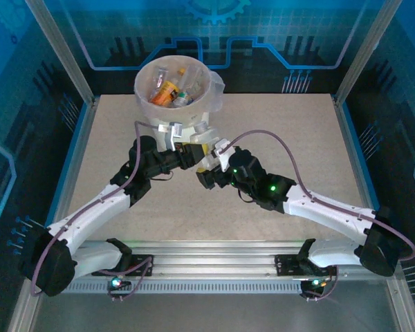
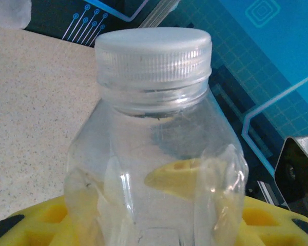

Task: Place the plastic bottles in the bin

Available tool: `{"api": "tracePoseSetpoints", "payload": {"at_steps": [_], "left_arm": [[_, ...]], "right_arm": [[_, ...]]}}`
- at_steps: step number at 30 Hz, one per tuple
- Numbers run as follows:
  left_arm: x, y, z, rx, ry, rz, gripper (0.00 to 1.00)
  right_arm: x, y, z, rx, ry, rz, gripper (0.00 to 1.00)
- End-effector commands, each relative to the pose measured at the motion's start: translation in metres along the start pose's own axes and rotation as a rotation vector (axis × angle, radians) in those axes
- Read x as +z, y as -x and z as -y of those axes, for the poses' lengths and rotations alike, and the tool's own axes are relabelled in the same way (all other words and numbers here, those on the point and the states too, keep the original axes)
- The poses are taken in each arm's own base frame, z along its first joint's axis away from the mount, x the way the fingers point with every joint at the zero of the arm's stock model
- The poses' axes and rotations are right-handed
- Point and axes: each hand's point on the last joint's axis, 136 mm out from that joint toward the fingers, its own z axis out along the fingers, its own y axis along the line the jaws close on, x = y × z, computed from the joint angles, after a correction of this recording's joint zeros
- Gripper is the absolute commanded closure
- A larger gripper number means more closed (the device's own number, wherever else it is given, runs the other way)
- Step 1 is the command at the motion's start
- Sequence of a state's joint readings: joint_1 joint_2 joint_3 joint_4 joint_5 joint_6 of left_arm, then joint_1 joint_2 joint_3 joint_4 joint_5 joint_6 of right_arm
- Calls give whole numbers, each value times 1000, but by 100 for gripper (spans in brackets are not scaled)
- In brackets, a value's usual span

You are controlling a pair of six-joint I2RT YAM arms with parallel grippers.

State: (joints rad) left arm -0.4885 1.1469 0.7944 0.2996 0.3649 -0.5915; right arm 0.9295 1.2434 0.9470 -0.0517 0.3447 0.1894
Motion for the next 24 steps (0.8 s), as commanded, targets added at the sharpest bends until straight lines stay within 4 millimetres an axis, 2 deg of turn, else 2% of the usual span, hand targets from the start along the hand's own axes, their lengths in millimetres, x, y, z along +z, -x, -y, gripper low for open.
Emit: {"api": "tracePoseSetpoints", "payload": {"at_steps": [1, 7, 12, 17, 20, 24], "left_arm": [[-8, 36, 44, 165, -75, 65, 72], [-22, 84, 56, 335, 70, 138, 71], [-39, 127, 74, 469, 155, 239, 71], [-52, 169, 79, 611, 295, 313, 70], [-59, 199, 76, 702, 412, 357, 70], [-65, 240, 52, 812, 617, 395, 70]], "right_arm": [[-21, 31, -10, -1, 48, 79, 0], [-46, 40, -4, -4, 46, 108, 0], [-66, 47, 6, 6, 16, 139, 0], [-73, 47, 16, 8, -30, 142, 0], [-71, 44, 19, 8, -49, 130, 0], [-66, 39, 22, 21, -70, 109, 0]]}}
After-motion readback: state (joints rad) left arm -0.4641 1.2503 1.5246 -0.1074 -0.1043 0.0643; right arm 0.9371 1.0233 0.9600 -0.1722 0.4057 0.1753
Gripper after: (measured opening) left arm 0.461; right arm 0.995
